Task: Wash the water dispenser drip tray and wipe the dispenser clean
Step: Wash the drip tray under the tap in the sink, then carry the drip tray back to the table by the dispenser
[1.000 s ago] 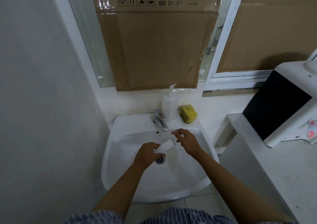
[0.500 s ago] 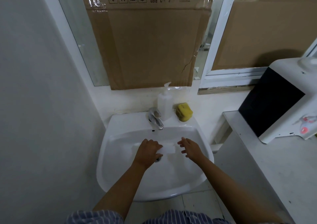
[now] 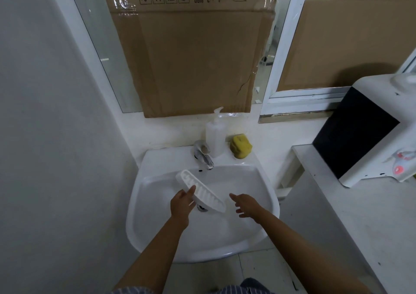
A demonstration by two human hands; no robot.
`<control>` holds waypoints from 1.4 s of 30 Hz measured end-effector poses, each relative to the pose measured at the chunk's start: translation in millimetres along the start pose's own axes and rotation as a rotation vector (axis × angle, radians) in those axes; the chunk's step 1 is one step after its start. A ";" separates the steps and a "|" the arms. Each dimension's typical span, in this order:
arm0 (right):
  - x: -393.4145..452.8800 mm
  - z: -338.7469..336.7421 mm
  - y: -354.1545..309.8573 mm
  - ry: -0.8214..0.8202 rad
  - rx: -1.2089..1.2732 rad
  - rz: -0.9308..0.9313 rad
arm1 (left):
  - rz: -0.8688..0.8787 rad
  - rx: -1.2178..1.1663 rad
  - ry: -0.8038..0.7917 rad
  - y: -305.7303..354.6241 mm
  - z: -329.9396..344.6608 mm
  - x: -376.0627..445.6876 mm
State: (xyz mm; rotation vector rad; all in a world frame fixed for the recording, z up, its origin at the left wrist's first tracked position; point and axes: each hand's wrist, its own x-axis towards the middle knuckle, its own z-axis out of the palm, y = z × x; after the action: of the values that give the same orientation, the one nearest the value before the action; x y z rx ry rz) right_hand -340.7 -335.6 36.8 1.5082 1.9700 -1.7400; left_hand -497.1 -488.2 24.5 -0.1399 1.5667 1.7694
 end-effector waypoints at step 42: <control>-293.8 -365.9 320.5 0.597 0.906 -0.154 | -0.224 -0.094 -0.478 -232.9 326.1 -312.2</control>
State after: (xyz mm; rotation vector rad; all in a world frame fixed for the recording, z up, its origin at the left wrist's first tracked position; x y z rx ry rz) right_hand 215.5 -262.3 127.7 2.4182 1.5436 -2.7136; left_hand -12.3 -348.7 83.9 0.0589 1.0823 1.5573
